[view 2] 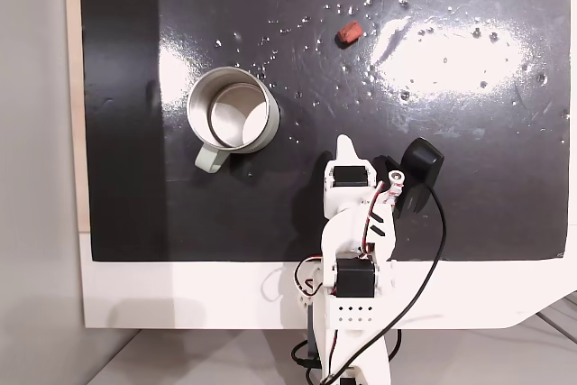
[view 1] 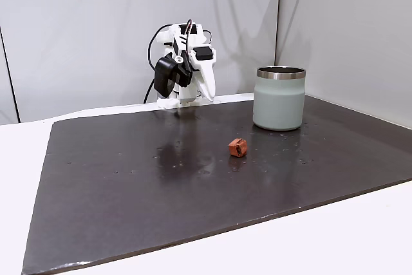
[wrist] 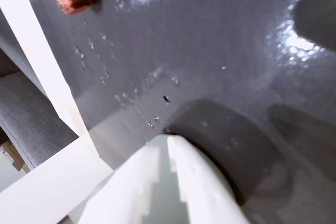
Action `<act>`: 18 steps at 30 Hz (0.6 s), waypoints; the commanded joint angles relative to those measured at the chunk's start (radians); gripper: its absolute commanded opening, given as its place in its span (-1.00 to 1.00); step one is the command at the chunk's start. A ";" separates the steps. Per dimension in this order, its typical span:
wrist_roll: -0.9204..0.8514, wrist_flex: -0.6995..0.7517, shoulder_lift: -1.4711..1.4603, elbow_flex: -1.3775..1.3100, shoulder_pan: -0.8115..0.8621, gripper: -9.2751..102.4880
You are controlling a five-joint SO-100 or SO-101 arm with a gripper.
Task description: Grasp a cube and put it in the cup.
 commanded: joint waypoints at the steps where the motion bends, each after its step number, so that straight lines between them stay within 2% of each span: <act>1: -0.023 0.052 0.008 -0.158 0.005 -0.83; 7: -0.023 0.144 -0.130 -0.442 -0.037 -0.83; 18: -0.080 0.173 -0.543 -0.842 0.002 -0.83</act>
